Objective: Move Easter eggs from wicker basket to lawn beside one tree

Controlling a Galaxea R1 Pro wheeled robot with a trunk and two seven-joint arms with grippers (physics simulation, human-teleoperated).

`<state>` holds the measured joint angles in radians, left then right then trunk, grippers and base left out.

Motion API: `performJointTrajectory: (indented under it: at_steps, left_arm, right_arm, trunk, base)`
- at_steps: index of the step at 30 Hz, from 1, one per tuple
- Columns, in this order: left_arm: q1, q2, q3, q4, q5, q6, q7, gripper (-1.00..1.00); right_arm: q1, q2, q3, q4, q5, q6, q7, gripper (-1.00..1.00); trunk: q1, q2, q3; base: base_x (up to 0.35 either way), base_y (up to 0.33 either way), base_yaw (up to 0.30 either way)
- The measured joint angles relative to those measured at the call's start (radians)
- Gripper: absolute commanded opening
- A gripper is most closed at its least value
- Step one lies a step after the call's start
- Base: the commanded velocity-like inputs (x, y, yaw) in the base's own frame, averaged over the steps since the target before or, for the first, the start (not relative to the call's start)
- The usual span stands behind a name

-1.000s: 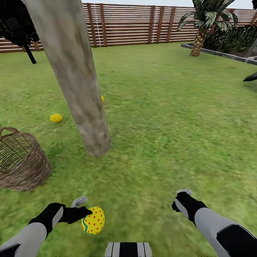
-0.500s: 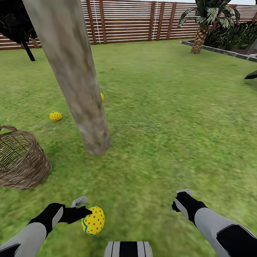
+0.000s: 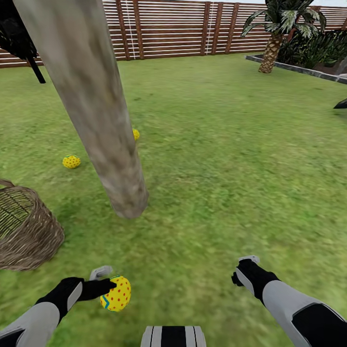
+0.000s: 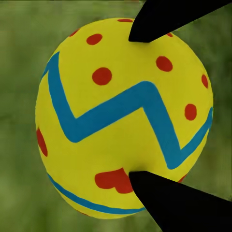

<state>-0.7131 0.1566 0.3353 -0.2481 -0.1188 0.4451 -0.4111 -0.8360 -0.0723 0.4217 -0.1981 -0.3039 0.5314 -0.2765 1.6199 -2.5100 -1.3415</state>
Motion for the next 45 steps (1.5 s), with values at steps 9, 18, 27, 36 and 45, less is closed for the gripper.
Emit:
performJointTrajectory:
  at_steps: [9,18,27,36,45]
  left_arm:
    - [0.000,0.136,0.038,-0.029,0.054,-0.003,0.024,-1.00]
    - [0.000,0.130,0.040,-0.031,0.055,-0.002,0.023,-1.00]
    - [0.000,0.129,0.041,-0.031,0.056,-0.006,0.025,1.00]
    - [0.000,0.123,0.042,-0.030,0.058,-0.005,0.027,1.00]
    - [0.000,0.121,0.042,-0.029,0.058,-0.005,0.027,1.00]
  right_arm:
    - [0.000,0.001,0.000,0.001,0.000,-0.001,0.000,1.00]
    - [0.000,0.001,0.000,0.001,0.000,-0.001,0.000,1.00]
    - [0.000,0.001,0.000,0.001,0.000,-0.001,0.000,1.00]
    - [0.000,0.001,0.000,0.001,0.000,-0.002,0.000,1.00]
    - [0.000,0.001,0.000,0.001,0.000,-0.002,0.000,1.00]
  trunk:
    - [0.000,0.000,0.000]
    - [0.000,0.000,0.000]
    - [0.000,0.000,0.000]
    - [0.000,0.000,0.000]
    - [0.000,0.000,0.000]
  base:
    - [0.001,0.000,0.000]
    - [0.000,0.000,0.000]
    - [0.000,0.000,0.000]
    - [0.000,0.000,0.000]
    - [0.000,0.000,0.000]
